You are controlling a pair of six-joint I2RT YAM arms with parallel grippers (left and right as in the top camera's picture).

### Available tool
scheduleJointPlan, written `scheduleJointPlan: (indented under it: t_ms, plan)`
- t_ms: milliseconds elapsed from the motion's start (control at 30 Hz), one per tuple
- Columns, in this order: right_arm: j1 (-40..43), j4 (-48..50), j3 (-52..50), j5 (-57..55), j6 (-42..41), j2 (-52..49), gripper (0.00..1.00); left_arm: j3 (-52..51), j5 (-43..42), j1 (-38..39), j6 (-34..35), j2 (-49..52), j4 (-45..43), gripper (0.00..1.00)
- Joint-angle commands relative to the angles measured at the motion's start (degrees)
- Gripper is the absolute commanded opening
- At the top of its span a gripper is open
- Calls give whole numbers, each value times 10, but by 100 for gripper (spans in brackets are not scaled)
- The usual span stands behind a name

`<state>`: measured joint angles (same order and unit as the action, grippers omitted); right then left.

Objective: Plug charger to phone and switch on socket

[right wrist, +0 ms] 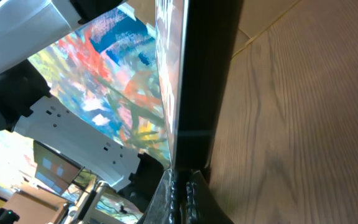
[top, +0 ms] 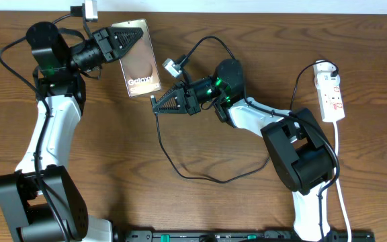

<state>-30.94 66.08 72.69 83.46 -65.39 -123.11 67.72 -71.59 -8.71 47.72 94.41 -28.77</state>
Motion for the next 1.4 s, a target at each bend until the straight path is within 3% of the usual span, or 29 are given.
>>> scheduleJointPlan:
  t_ms: [0,1367]
  plan:
    - [-7,4,3,-13,-10,2,1,-1,7,3,-10,-1,-7,8]
    - [-2,13,4,-30,-15,2,1,-1,1,18,-22,-1,-7,8]
